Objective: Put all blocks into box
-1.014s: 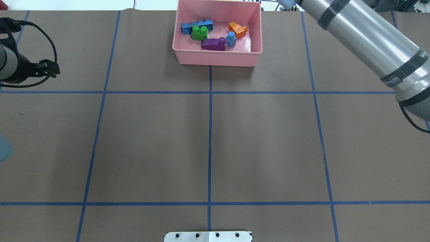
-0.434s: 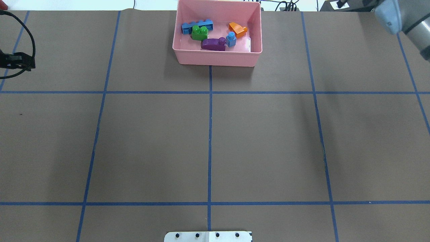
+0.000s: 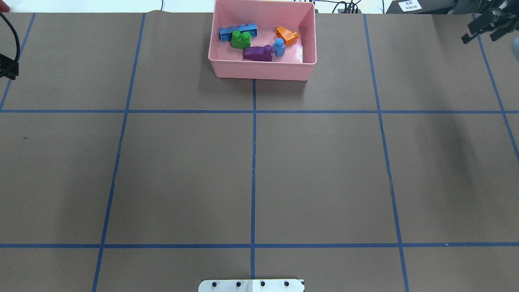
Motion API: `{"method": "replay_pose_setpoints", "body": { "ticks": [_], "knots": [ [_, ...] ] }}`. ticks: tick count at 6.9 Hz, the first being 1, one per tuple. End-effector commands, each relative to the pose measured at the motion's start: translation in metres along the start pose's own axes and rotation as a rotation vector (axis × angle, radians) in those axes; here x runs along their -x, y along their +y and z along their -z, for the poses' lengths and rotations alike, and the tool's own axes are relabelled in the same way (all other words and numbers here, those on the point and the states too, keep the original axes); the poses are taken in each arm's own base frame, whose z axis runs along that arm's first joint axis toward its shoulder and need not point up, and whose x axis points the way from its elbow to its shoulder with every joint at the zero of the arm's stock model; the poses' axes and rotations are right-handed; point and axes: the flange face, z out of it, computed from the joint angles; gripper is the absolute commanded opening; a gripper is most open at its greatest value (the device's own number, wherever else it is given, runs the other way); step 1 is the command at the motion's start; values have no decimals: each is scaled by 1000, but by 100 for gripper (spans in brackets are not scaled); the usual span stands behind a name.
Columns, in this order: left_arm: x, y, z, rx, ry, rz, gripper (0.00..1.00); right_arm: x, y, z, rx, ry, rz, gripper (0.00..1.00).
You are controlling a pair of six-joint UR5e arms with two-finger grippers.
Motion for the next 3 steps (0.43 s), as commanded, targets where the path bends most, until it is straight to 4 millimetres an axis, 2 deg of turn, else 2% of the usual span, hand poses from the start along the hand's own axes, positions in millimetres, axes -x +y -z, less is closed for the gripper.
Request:
{"method": "replay_pose_setpoints", "body": {
  "ticks": [1,2,3],
  "knots": [
    [8,-1,-1,28,12,10,100,-29,59,-5,9,12,-21,99],
    [36,0,-6,113,-49,-136,100,-36,75,-16,32,18,-39,99],
    [63,-4,-2,156,-69,-239,100,-36,76,-12,23,33,-38,99]
  ]
}}
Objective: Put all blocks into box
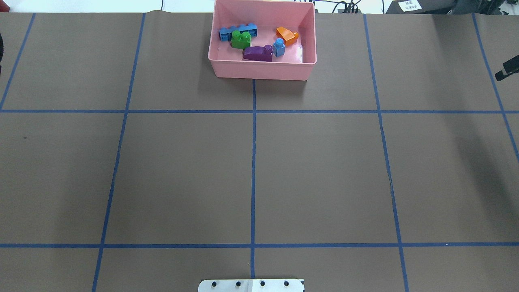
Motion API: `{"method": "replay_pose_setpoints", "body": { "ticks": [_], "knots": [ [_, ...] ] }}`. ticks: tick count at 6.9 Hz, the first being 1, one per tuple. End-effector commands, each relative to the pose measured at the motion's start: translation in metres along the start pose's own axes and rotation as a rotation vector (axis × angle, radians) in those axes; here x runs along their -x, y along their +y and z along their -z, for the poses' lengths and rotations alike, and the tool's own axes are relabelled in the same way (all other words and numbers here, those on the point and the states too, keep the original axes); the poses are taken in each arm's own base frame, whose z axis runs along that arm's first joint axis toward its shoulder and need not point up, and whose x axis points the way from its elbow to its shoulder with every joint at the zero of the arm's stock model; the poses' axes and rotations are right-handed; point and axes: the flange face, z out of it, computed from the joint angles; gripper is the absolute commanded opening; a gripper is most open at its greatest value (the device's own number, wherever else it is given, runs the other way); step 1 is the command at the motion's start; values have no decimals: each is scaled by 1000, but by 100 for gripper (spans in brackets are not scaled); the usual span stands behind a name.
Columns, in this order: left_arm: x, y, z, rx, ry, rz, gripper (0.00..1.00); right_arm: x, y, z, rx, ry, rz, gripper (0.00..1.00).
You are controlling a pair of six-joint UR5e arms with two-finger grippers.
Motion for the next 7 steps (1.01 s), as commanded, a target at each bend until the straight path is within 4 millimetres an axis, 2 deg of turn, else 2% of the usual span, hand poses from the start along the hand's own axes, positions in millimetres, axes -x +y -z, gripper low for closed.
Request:
{"method": "replay_pose_setpoints", "body": {
  "ticks": [1,2,3,5,6,7],
  "knots": [
    [70,-5,-4,113,57,-116,100,-13,13,5,-5,32,-25,99],
    [114,-12,-21,165,188,-69,100,-21,15,9,-10,35,-35,99],
    [136,11,-49,213,213,-117,100,-38,26,17,-21,40,-65,100],
    [163,32,-77,230,221,-161,100,-56,46,29,-38,46,-84,100],
    [187,30,-107,199,226,-205,100,-58,57,38,-48,43,-94,100],
    [208,29,-126,172,229,-218,100,-46,63,50,-7,49,-139,100]
  ]
}}
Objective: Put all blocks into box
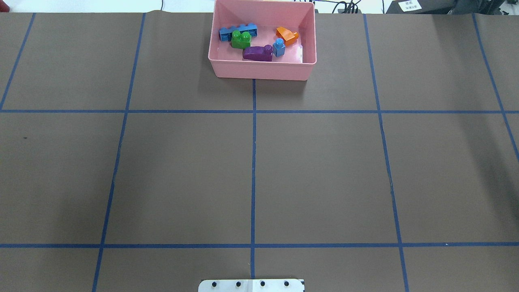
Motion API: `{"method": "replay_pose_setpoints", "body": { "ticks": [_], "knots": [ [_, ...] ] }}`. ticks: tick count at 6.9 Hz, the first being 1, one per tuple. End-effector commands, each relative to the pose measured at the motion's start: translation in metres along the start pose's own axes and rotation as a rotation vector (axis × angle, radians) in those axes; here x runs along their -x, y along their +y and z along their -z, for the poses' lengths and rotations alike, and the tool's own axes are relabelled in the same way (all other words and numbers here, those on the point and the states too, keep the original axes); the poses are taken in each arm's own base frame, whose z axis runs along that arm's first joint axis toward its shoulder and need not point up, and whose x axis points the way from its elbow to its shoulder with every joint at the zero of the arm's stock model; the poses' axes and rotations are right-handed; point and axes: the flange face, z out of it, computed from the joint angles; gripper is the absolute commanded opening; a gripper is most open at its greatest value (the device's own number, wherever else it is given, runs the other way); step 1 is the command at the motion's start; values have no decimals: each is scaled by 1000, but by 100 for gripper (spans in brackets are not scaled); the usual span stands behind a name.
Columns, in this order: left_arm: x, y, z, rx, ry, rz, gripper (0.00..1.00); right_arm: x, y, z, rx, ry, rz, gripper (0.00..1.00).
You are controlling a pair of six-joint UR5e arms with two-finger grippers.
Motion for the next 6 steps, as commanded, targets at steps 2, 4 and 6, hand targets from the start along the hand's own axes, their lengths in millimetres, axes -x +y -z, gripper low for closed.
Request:
{"method": "replay_pose_setpoints", "body": {
  "ticks": [2,4,6],
  "knots": [
    [37,3,-36,-74,112,-47,100,-3,24,39,126,30,11,100],
    [37,4,-34,-80,103,-51,100,-30,45,29,160,46,85,100],
    [38,7,-36,-77,100,-49,100,-50,69,17,176,39,77,100]
  ]
}}
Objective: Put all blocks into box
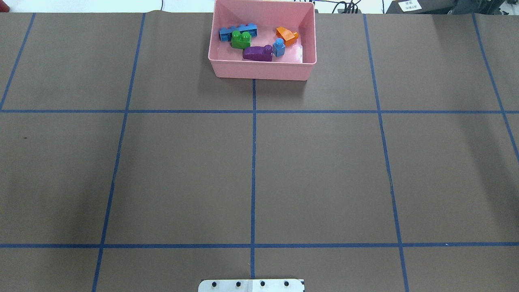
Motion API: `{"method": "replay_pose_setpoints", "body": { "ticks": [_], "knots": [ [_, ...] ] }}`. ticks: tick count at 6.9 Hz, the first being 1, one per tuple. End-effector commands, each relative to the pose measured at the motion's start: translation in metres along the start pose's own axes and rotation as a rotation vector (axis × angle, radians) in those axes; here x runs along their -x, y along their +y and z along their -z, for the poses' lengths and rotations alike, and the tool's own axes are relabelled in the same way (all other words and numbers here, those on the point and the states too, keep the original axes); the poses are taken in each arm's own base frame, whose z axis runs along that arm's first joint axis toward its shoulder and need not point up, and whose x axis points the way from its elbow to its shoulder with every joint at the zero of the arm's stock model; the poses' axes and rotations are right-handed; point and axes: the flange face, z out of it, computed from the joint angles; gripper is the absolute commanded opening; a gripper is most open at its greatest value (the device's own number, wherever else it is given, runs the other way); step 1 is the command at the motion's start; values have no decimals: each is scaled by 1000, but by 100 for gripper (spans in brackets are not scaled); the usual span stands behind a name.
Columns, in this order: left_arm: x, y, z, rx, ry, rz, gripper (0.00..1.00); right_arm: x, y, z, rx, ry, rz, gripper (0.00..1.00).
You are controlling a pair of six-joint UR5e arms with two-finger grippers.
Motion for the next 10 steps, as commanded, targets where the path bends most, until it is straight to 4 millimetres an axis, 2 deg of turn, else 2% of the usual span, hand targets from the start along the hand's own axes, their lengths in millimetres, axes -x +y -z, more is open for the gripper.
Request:
{"method": "replay_pose_setpoints", "body": {
  "ticks": [1,2,6,8,10],
  "knots": [
    [-4,1,5,-10,-4,-8,100,-15,25,-17,-8,-1,14,100],
    [-4,9,3,-4,-3,-3,100,-20,34,-20,-7,-7,-2,100],
    [1,11,-1,4,-1,21,100,-20,34,-9,-41,-57,-18,100],
    [11,8,-8,19,1,43,100,-20,34,-7,-45,-58,-19,100],
    [21,12,4,-2,-21,93,100,-24,35,-5,-48,-55,-27,100]
  ]
}}
